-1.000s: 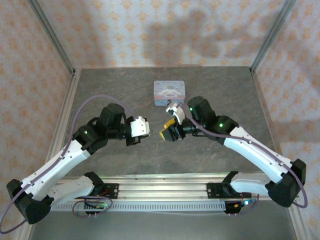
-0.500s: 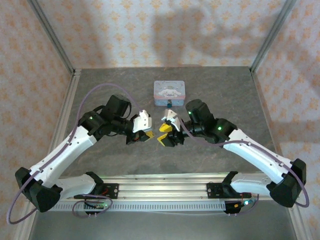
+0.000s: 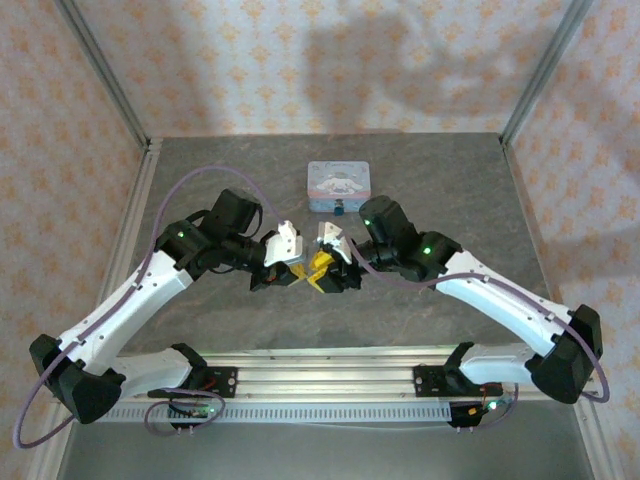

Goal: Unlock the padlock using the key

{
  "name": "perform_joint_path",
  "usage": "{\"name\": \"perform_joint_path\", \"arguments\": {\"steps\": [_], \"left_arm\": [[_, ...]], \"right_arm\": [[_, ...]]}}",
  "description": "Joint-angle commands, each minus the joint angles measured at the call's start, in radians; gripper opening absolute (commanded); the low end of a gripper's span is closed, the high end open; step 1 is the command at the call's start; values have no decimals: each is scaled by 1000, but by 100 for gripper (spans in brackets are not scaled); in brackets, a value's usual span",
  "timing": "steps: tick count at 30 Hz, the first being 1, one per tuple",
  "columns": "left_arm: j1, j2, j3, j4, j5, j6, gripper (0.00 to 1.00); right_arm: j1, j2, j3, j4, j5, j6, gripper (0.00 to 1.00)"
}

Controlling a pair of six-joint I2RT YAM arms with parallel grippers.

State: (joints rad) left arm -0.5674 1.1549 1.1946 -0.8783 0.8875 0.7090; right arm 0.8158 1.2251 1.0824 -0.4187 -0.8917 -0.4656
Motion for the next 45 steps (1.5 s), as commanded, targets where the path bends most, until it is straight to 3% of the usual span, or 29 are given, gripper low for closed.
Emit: {"name": "perform_joint_path", "arguments": {"steps": [1,12,18,24,25,28,29,34,45], "left_arm": [[8,5,22,-22,36,14,0],[8,11,18,-21,44,15,0],[8,18,20,-26,34,17,0],[8,32,33,-23,-9,-37,0],[8,32,31,-20,-16,-45,0],[10,30,31,-17,-28,-63,0],[10,31,33,-17,-31,-69,0],[10,38,43,-24,-33,-87,0],[12,32,54,-27,-28,-103,0]], "right_arm": [[8,9,41,-3,-32,-24,34],[9,6,12,77,-30,9,0],[9,-10,-7,122,25,94,0],[8,-36,-20,66,176,96,0],[8,-37,-30,58,196,94,3],[9,-76,-74,69,198,99,49],[8,-81,-87,78,195,108,54],[12,-93,-139,175,180,157,63],[53,-46,-148,294,202,126,65]]}}
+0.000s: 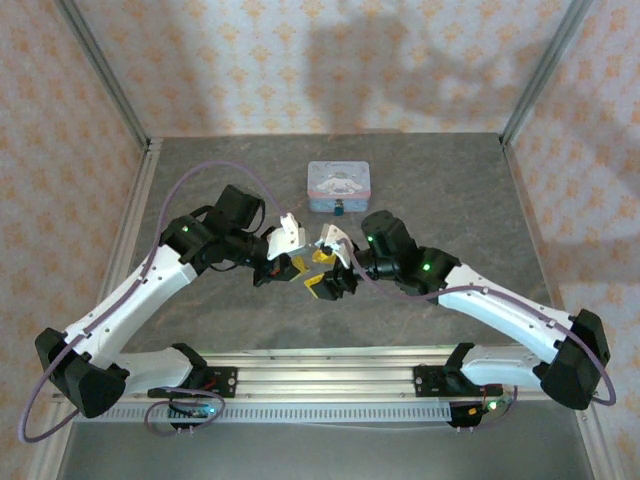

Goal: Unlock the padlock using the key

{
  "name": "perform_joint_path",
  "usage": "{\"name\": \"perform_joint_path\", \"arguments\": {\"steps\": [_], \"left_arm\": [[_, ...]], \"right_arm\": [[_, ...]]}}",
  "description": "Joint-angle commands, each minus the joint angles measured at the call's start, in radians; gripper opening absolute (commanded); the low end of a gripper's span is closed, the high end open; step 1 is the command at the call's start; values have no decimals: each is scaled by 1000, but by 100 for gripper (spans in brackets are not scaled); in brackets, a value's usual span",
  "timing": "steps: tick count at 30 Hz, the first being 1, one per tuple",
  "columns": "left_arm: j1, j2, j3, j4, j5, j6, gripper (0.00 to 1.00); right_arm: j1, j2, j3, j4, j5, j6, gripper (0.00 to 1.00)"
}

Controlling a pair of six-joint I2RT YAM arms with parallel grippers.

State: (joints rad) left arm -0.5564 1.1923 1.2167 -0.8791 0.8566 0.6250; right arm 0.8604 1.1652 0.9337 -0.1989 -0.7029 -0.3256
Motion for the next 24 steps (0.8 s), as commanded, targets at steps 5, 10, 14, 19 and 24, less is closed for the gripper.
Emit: {"name": "perform_joint_path", "arguments": {"steps": [5,10,14,19,24], "left_arm": [[0,-4,35,-30,7,-19,0],[2,-5,35,-36,10,-16,0],[3,-2,29,-34,20,-16,0],[7,-6,-6,-6,19,-33,0],[12,-44,-78,95,9,-77,22]], "right_arm": [[17,55,13,78,30,-52,59],[19,56,11,58,68,-88,29],[19,27,-10,89,134,-89,3],[19,-17,-18,111,261,-38,0],[19,-55,-20,123,305,-4,0]]}}
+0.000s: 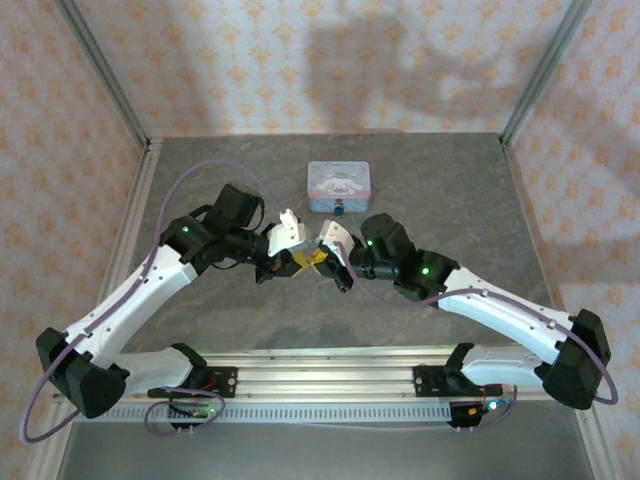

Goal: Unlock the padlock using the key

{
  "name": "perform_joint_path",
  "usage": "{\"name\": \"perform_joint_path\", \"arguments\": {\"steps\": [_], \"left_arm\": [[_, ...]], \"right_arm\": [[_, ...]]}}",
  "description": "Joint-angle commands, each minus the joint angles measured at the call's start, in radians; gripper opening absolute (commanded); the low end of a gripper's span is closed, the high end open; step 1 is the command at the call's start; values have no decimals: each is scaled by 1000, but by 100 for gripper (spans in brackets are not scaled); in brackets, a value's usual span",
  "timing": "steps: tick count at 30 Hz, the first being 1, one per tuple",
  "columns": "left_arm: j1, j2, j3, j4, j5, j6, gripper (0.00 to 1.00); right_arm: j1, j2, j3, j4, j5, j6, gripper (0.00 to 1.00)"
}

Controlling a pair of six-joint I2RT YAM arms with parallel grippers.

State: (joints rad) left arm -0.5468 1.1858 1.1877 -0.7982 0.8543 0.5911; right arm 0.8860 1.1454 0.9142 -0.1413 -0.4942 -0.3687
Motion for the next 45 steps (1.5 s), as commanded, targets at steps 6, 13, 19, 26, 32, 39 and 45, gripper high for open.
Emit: {"name": "perform_joint_path", "arguments": {"steps": [6,13,19,26,32,39,45], "left_arm": [[12,-134,-189,224,-22,-133,51],[12,-286,-390,509,-108,-172,54],[7,-376,-481,700,-202,-231,53],[-102,-408,-506,754,-416,-135,49],[-134,-420,-507,762,-500,-67,48],[-174,-400,-497,755,-557,-7,44],[-193,-371,-486,750,-581,30,42]], "right_arm": [[-7,-44,17,39,69,64,0],[-7,-46,31,31,1,86,0],[-7,-40,50,22,-13,115,0],[-7,-10,76,17,9,167,0],[-7,15,99,-4,23,180,0],[-7,33,120,-4,26,208,0],[-7,66,126,-4,26,230,0]]}}
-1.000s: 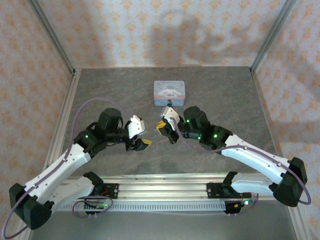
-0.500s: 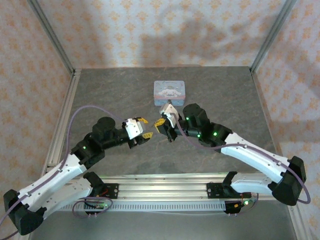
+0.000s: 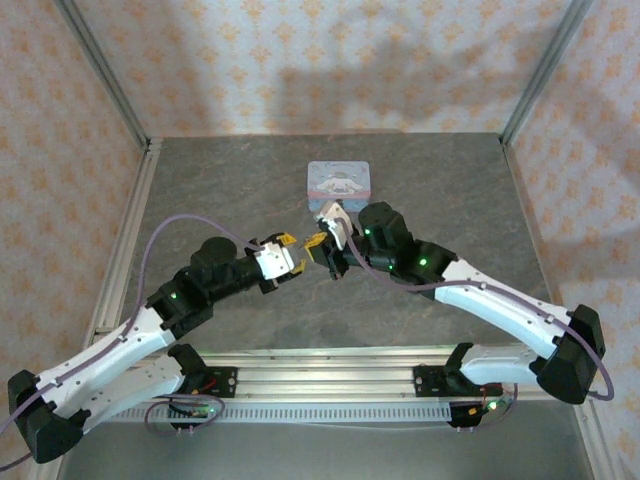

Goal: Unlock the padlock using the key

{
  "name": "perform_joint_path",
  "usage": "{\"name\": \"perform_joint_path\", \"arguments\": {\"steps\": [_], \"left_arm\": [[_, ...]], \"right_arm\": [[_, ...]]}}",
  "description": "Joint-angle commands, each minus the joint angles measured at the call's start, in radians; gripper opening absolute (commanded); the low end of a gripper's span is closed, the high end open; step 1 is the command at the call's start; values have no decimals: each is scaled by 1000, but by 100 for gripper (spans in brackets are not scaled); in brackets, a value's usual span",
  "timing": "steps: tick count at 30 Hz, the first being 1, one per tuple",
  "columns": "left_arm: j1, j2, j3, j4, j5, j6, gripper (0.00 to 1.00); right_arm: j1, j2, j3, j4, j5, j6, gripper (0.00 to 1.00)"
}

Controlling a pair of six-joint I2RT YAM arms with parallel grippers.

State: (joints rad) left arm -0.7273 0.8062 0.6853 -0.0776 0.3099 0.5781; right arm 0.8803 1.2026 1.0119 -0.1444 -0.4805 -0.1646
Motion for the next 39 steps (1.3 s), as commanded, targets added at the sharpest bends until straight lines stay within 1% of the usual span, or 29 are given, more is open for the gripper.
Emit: {"name": "perform_joint_path", "arguments": {"steps": [1,4,7,15,18,21,24,25,27,29,30,31,33,35,39], "left_arm": [[-15,14,19,28,-40,47,41],[-20,23,21,34,-50,55,38],[-21,29,26,32,-60,63,31],[-22,36,30,7,-86,87,10],[-21,33,45,-41,-94,105,0],[-21,33,79,-125,-87,123,0],[-16,38,122,-228,-48,142,0],[-11,45,139,-267,-27,147,0],[11,62,174,-354,39,152,0],[56,100,224,-453,145,151,0],[81,128,252,-509,210,151,0],[103,161,283,-566,266,153,0],[128,226,339,-664,346,160,0],[145,289,390,-751,410,171,0],[163,405,480,-882,504,187,0]], "right_arm": [[-1,12,30,-1,13,29,0],[-1,16,31,-6,13,33,0],[-1,19,31,-9,13,37,0],[-1,18,33,-13,12,50,0],[-1,18,33,-23,7,60,0],[-1,13,30,-47,2,63,0],[-5,-4,11,-72,-7,56,0],[-10,-13,1,-83,-6,53,2],[-23,-44,-29,-112,-9,49,20],[-47,-76,-64,-144,-43,46,42],[-62,-92,-78,-167,-72,46,51],[-76,-114,-93,-190,-92,49,55],[-95,-149,-107,-231,-119,43,59],[-105,-179,-114,-251,-131,18,60],[-106,-206,-126,-240,-143,-96,60]]}}
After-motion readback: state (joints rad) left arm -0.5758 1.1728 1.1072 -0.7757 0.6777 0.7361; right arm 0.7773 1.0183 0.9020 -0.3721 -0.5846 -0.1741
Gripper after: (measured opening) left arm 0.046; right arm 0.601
